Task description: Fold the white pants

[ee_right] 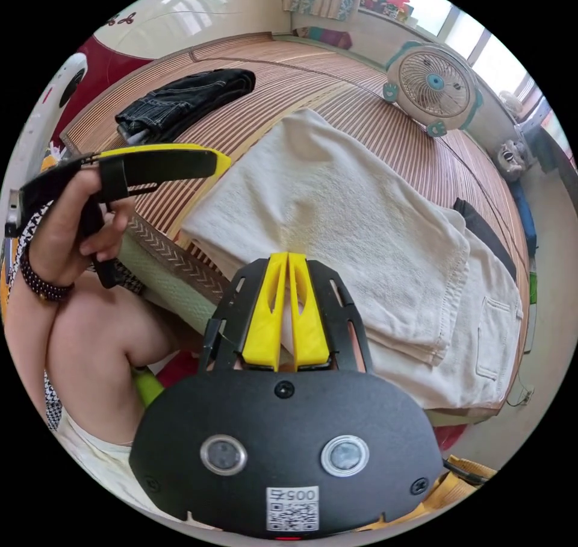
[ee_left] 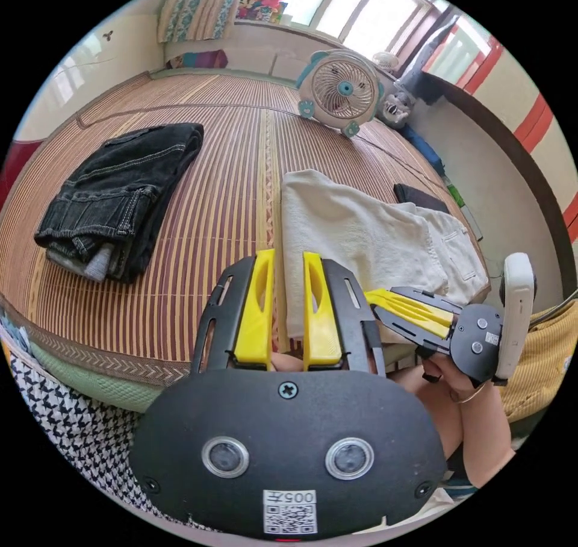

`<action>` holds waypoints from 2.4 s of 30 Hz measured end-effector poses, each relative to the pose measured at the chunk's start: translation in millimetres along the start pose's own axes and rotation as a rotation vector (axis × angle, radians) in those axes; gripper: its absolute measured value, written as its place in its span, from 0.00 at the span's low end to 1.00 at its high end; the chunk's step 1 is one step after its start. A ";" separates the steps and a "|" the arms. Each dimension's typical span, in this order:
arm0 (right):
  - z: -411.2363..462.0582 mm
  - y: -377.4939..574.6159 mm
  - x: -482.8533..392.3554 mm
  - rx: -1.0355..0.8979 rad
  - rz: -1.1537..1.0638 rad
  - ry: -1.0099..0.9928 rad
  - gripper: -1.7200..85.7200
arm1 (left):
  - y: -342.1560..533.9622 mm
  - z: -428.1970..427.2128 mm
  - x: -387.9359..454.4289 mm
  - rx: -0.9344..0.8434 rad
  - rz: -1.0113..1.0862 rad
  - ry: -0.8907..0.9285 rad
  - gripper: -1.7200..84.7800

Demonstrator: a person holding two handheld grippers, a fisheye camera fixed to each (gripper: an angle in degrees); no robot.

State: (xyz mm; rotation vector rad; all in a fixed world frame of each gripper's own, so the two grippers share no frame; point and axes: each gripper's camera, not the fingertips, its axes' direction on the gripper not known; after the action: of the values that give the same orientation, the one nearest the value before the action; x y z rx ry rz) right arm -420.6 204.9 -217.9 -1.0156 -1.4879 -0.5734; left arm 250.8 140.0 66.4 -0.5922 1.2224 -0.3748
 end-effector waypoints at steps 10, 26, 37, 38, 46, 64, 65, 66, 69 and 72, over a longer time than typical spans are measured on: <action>-8.0 9.5 34.9 0.032 0.083 -0.085 0.01 | -20.1 34.0 -32.9 -0.101 -0.081 0.112 0.13; -11.5 34.5 66.8 -0.009 0.123 -0.138 0.01 | -44.4 48.3 -56.8 -0.148 -0.028 0.199 0.11; -94.9 163.4 167.4 0.448 0.490 0.188 0.07 | -52.4 39.8 -35.0 -0.145 -0.053 0.106 0.09; -109.3 192.4 183.8 0.529 0.590 0.298 0.07 | -52.9 39.7 -32.5 -0.146 -0.046 0.092 0.09; -133.3 354.0 289.6 0.633 1.191 0.359 0.08 | -60.4 41.4 -25.2 -0.165 -0.052 0.066 0.09; -106.7 467.6 382.4 0.800 1.472 -0.147 0.10 | -66.1 40.0 -7.9 -0.207 0.051 0.000 0.09; -106.6 467.5 382.5 0.770 1.475 -0.144 0.10 | -65.8 39.6 -8.2 -0.206 0.049 0.003 0.09; -108.4 465.9 380.7 0.756 1.468 -0.124 0.09 | -65.2 38.9 -9.0 -0.205 0.046 0.008 0.09; -128.0 442.5 356.1 0.702 1.389 0.075 0.07 | -63.8 37.3 -10.9 -0.205 0.039 0.018 0.09; -148.5 411.9 317.6 0.712 1.298 0.267 0.06 | -61.5 35.0 -11.7 -0.201 0.026 0.019 0.09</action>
State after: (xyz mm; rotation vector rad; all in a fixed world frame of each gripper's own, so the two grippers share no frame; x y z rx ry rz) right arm 26.6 373.4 35.3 -1.0219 -0.4686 0.6869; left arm 283.1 105.6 120.4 -0.7453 1.2941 -0.2379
